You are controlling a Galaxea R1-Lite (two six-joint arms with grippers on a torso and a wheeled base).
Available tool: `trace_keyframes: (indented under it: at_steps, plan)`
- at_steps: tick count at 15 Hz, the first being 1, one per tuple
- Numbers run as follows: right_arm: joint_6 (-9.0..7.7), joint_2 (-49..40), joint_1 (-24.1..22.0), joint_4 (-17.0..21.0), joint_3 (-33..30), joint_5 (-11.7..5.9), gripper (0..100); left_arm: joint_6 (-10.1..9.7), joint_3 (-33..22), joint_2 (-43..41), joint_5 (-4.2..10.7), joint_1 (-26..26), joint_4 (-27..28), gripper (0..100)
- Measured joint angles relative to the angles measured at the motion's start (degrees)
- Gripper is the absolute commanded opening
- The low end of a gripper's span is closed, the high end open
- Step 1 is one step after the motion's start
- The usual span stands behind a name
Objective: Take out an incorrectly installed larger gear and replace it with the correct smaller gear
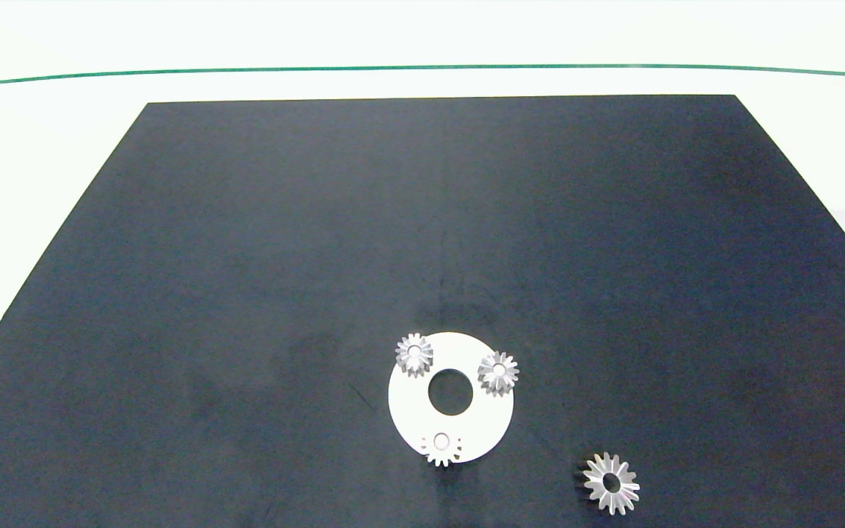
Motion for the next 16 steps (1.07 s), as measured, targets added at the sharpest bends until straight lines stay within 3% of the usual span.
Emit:
trace_keyframes:
  at_steps: [2,5,6,7,9,11,12,13,14,16]
  plan:
    - [1.00,-5.4,-1.9,0.0,2.8,0.00,100,0.83,0.7,-6.4,0.00,4.5,3.5,100]
    - [4.22,-11.0,-4.5,0.0,6.3,-0.02,100,1.33,2.2,-14.1,0.00,7.6,5.7,100]
    - [5.71,-12.3,-5.0,0.0,7.8,0.00,100,1.84,2.5,-16.6,-0.02,8.9,6.4,100]
    - [9.02,-13.3,-5.2,0.0,9.0,-0.04,100,2.12,2.9,-19.1,-0.09,9.7,7.7,100]
    - [13.37,-14.4,-5.5,-0.1,11.3,0.02,100,-0.35,3.5,-22.0,-0.41,10.1,11.1,100]
    - [15.85,-14.9,-5.5,-0.2,13.7,0.66,100,-3.24,6.0,-23.4,-1.79,10.3,12.3,100]
    - [16.13,-15.1,-5.5,-0.4,15.0,1.29,100,-4.01,7.6,-23.7,-4.57,10.3,12.5,100]
    - [16.21,-15.1,-5.6,-0.8,16.5,1.84,100,-4.49,8.5,-24.0,-8.24,10.2,12.5,100]
    - [16.24,-15.2,-5.6,-1.6,18.1,2.54,100,-5.00,9.0,-24.1,-12.64,10.2,12.6,100]
    - [16.24,-15.3,-5.6,-7.1,22.2,4.63,100,-5.91,9.6,-24.3,-21.16,10.3,12.5,100]
